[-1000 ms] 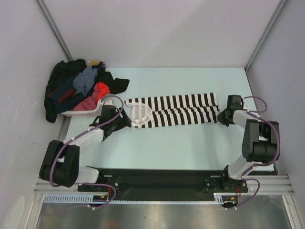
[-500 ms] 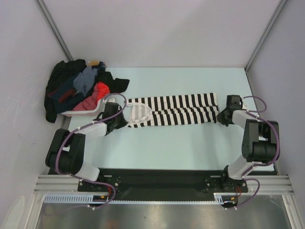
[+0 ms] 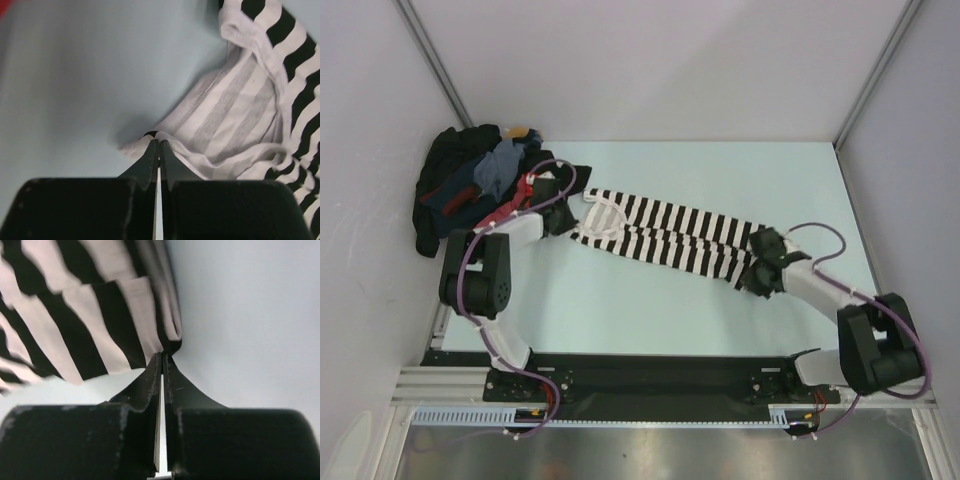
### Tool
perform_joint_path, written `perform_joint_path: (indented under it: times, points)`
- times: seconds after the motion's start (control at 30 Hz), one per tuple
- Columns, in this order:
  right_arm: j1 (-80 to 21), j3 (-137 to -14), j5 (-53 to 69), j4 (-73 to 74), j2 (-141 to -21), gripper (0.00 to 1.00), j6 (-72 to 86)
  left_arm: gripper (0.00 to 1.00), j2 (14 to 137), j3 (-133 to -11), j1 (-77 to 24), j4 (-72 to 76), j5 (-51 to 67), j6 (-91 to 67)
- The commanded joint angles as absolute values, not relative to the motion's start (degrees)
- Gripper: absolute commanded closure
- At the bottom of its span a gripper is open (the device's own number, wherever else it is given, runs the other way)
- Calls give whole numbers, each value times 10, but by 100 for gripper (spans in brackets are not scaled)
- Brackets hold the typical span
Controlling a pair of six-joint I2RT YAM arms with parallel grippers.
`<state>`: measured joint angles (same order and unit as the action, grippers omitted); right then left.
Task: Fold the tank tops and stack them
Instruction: Fold the tank top
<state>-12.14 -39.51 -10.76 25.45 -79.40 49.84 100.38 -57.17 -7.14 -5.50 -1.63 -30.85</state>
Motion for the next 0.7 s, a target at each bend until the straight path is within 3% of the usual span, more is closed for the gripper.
perform_joint_path:
  times: [0.0, 0.03, 0.2, 0.23, 0.27, 0.37, 0.4, 0.43, 0.53, 0.67]
  points:
    - [-254, -339, -113, 338, -732, 100, 613, 100, 1060, -678, -71, -87, -9, -285]
    - [-358, -322, -103, 323, -714, 100, 677, 100, 1075, -699, -71, -90, -4, -284]
    - [-575, -337, -92, 310, -740, 95, 797, 100, 1164, -837, -95, -126, 16, -277]
    - [-591, -351, -107, 316, -745, 86, 795, 100, 1177, -859, -104, -133, 12, -274]
    - [-623, -369, -121, 327, -749, 67, 783, 100, 1204, -902, -107, -145, 11, -269]
    - [-637, -424, -177, 388, -749, 53, 762, 97, 1249, -976, -113, -161, 14, -263]
    - [-629, -442, -185, 404, -744, 53, 727, 92, 1257, -992, -113, -163, 14, -262]
    - [-623, -451, -198, 411, -740, 53, 712, 75, 1264, -1005, -113, -167, 14, -261]
    - [-600, -475, -201, 421, -723, 54, 640, 39, 1274, -1038, -113, -170, 14, -243]
    - [-545, -497, -229, 449, -697, 53, 557, 38, 1223, -996, -113, -186, -24, -244]
